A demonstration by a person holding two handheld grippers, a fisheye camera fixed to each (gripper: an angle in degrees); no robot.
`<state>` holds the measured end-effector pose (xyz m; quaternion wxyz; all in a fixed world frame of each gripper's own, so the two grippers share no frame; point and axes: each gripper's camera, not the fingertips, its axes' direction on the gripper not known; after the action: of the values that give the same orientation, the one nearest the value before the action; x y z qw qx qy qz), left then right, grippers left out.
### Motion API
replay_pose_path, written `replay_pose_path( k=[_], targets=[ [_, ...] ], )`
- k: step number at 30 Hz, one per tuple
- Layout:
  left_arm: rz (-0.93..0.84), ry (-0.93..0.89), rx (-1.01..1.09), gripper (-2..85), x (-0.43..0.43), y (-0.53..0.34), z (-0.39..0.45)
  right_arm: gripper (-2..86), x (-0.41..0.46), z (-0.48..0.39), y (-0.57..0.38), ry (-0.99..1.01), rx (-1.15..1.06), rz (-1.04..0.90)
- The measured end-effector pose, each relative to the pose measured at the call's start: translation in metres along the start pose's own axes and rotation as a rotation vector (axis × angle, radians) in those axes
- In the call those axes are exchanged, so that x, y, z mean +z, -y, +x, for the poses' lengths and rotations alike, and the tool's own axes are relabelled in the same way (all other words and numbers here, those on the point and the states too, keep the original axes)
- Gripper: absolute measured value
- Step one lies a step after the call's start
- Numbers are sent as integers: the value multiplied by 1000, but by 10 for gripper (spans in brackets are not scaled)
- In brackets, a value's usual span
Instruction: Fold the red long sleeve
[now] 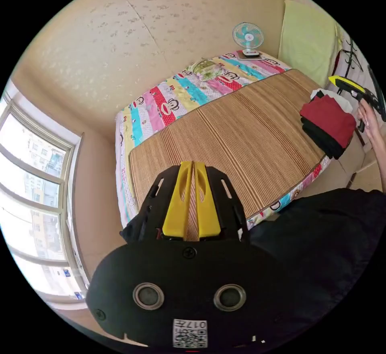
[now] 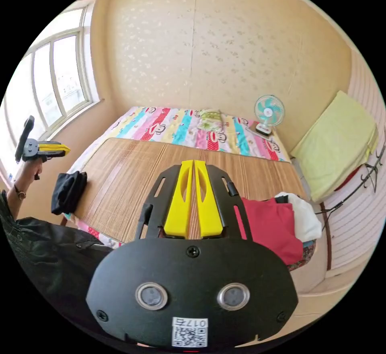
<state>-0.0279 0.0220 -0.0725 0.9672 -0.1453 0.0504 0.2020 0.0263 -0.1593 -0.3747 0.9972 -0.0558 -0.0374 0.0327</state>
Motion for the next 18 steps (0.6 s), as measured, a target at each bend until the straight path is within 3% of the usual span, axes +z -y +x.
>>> replay_pose_path(
  k=[2, 4, 6, 8, 12, 18],
  targets=[
    [63, -267, -13, -9, 12, 32, 30, 5, -38, 19, -57, -158, 41, 102],
    [145, -592, -7, -9, 26, 57, 57, 5, -57, 46, -100, -146, 113, 163],
    [239, -970, 64, -9, 46, 85, 94, 6, -68, 87, -138, -8, 265, 181],
    [286, -1106, 109, -8, 57, 100, 121, 9, -72, 134, -180, 184, 429, 190],
    [388, -1059, 181, -7, 55, 116, 170, 20, -46, 171, -209, 199, 571, 112],
    [448, -1031, 173, -10, 59, 120, 204, 80, 96, 192, -175, 163, 498, -273]
  ],
)
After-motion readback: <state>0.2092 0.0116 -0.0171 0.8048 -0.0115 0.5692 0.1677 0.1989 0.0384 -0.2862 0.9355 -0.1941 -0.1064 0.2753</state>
